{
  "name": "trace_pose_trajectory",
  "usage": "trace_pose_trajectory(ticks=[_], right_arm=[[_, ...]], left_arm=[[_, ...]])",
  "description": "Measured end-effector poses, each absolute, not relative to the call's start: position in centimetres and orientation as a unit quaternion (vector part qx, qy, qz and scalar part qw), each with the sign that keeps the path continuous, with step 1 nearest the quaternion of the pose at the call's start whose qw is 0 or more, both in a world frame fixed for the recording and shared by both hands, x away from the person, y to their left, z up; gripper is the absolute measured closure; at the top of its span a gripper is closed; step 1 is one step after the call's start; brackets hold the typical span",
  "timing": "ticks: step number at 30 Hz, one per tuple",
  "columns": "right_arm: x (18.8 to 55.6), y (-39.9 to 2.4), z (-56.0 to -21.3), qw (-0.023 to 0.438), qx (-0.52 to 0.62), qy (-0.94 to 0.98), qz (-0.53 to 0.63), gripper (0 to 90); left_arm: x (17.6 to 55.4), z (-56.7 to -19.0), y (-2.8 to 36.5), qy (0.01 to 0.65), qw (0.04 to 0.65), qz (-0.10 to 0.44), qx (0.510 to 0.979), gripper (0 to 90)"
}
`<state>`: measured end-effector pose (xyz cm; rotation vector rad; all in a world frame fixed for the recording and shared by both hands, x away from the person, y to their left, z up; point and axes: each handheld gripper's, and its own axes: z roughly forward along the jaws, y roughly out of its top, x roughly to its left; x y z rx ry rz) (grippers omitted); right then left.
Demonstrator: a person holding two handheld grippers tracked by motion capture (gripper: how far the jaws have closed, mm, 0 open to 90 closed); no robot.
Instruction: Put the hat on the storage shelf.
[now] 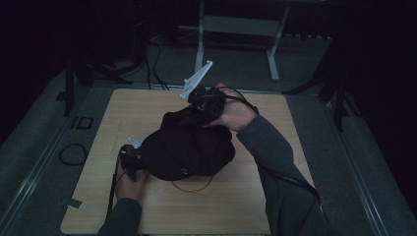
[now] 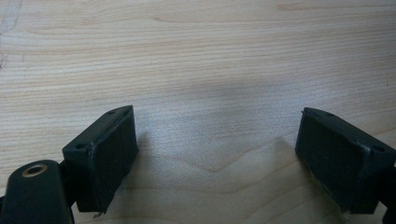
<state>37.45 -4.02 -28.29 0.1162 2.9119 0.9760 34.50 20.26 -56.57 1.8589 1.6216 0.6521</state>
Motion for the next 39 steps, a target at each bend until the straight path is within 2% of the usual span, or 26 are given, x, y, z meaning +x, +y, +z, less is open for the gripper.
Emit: trace_pose_trajectory(ticks=[10,21,39], right_arm=[[37.4,-3.7,-28.8,0.033,0.032,0.952,0.304,67.0],[37.5,-3.8,-29.0,0.034,0.044,0.952,0.301,51.3],[38.7,-6.9,-28.8,0.049,0.100,0.935,0.337,48.9]], left_arm=[[34.5,-56.6,20.3,0.608,0.291,0.245,0.697,12.3],[34.5,-56.6,20.3,0.606,0.288,0.246,0.700,12.3],[34.5,-56.6,20.3,0.606,0.288,0.245,0.700,12.3]])
